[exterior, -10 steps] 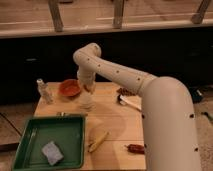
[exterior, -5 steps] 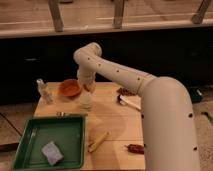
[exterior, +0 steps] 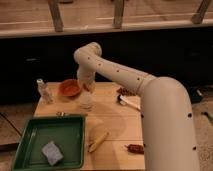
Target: Place apple in paper cup
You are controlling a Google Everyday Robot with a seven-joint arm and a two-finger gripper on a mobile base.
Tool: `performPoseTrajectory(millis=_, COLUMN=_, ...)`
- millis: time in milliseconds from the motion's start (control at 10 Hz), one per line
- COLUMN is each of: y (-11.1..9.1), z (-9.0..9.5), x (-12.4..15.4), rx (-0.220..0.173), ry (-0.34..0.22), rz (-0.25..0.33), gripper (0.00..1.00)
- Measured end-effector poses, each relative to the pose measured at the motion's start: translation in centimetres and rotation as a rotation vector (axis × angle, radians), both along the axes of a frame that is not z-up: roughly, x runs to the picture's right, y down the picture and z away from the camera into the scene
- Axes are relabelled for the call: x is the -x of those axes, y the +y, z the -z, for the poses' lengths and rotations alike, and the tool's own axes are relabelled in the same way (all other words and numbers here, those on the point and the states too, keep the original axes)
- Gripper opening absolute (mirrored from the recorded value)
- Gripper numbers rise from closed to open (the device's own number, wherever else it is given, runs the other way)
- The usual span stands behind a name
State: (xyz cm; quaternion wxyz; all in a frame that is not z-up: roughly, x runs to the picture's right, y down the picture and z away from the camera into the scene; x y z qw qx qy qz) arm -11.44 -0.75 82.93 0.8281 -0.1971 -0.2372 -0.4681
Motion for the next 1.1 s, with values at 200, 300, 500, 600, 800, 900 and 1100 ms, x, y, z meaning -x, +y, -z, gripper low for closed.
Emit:
performPoseTrajectory(millis=200, y=-0.10, z=0.02, x=0.09, rx=0.001, ry=-0.005, rz=0.001, gripper=0.14)
performPoseTrajectory(millis=300, y=-0.06, z=-0.03, x=0.11, rx=0.002, ry=-0.008, rz=0.002, gripper=0.15)
performPoseTrajectory(millis=500, y=-0.08, z=0.01, x=0.20, rx=0.004, ry=-0.013, rz=0.005, gripper=0.21)
performPoseTrajectory(millis=600, y=-0.01, z=-0.03, x=0.19, rx=0.006, ry=-0.013, rz=0.006, gripper=0.21)
performPoseTrajectory(millis=800, y=-0.05, z=0.02, x=0.29, rx=0.007, ry=-0.018, rz=0.007, gripper=0.21)
performPoseTrajectory(millis=900, y=0.01, z=0.01, x=0.37, rx=0.009, ry=-0.020, rz=0.009, gripper=0.21)
performPoseTrajectory(millis=1100, y=0.06, z=0.06, x=0.50, rx=0.011, ry=-0.024, rz=0.012, gripper=0.21)
